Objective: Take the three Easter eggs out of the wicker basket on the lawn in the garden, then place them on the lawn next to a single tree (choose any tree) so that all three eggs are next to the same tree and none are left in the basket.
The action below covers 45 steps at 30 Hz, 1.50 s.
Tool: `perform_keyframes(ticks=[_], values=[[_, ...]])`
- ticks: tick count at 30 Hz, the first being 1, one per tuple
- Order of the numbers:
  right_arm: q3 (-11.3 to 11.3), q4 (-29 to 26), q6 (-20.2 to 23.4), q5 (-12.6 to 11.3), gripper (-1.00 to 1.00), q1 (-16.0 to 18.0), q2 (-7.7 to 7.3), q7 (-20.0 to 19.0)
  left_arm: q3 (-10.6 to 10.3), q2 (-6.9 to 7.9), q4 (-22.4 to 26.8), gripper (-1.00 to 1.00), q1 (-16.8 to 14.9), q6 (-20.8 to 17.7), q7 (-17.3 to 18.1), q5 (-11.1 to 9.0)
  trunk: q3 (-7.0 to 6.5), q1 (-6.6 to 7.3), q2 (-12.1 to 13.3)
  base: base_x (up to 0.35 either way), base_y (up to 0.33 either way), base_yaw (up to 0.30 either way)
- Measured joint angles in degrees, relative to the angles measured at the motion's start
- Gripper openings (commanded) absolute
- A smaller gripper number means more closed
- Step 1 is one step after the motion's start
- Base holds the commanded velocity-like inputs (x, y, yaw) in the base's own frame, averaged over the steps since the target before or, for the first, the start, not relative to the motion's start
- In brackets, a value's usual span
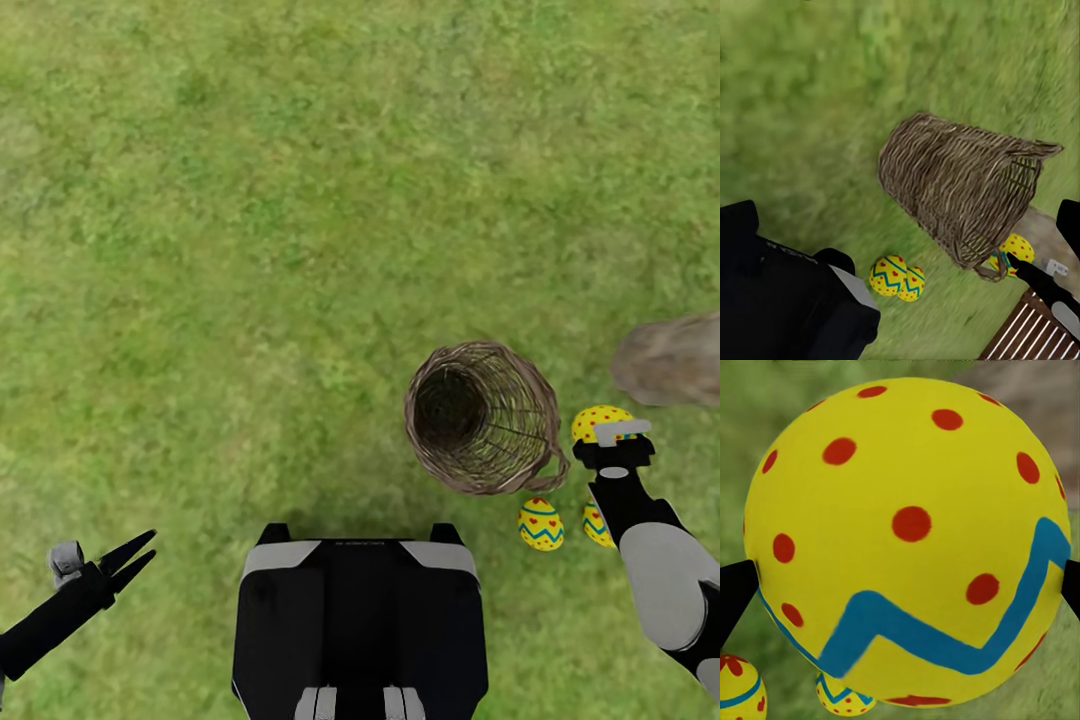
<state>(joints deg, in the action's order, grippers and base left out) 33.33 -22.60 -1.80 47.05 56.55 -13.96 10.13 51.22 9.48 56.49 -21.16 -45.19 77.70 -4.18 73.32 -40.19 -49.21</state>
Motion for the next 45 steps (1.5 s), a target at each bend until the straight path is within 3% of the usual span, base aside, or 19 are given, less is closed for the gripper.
perform_keyframes(ticks=[4,15,20,26,34,41,45], values=[[0.01,0.03,-0.03,0.02,-1.00,0.00,0.11,-0.02,-0.04,-0.99,0.02,1.00,0.00,0.33,-0.02,0.08,0.72,-0.88,-1.61,0.000,0.000,0.000],[-0.09,0.03,-0.03,0.19,-1.00,0.00,0.46,-0.20,0.04,-0.99,0.11,1.00,0.00,0.35,-0.02,-0.07,2.70,-3.30,-6.02,0.000,0.000,0.000],[-0.14,0.03,-0.03,0.21,-1.00,0.00,0.41,-0.20,0.05,-0.99,0.11,1.00,0.00,0.35,-0.02,-0.27,2.70,-3.30,-6.04,0.000,0.000,-0.014],[-0.17,0.02,-0.03,0.35,-1.00,-0.03,0.54,-0.21,0.05,-0.95,0.12,1.00,-0.01,0.34,-0.01,-0.23,3.51,-4.61,-8.43,0.000,0.000,-0.219],[-0.17,0.03,-0.03,0.38,-1.00,-0.04,0.42,-0.22,0.12,-0.93,0.19,1.00,0.00,0.35,-0.01,-0.26,3.09,-4.62,-8.45,0.000,0.000,-0.199],[-0.30,0.03,0.01,0.47,-1.00,-0.03,0.27,-0.43,2.02,-0.18,3.04,1.00,-0.04,-0.49,0.59,-0.92,3.07,-4.62,-8.45,0.000,0.000,-0.005],[-0.57,0.03,0.05,0.55,-1.00,-0.08,0.46,-0.47,2.33,-0.07,3.90,1.00,-0.09,-0.71,0.68,-1.96,3.78,-5.49,-10.04,0.000,0.000,0.000]])
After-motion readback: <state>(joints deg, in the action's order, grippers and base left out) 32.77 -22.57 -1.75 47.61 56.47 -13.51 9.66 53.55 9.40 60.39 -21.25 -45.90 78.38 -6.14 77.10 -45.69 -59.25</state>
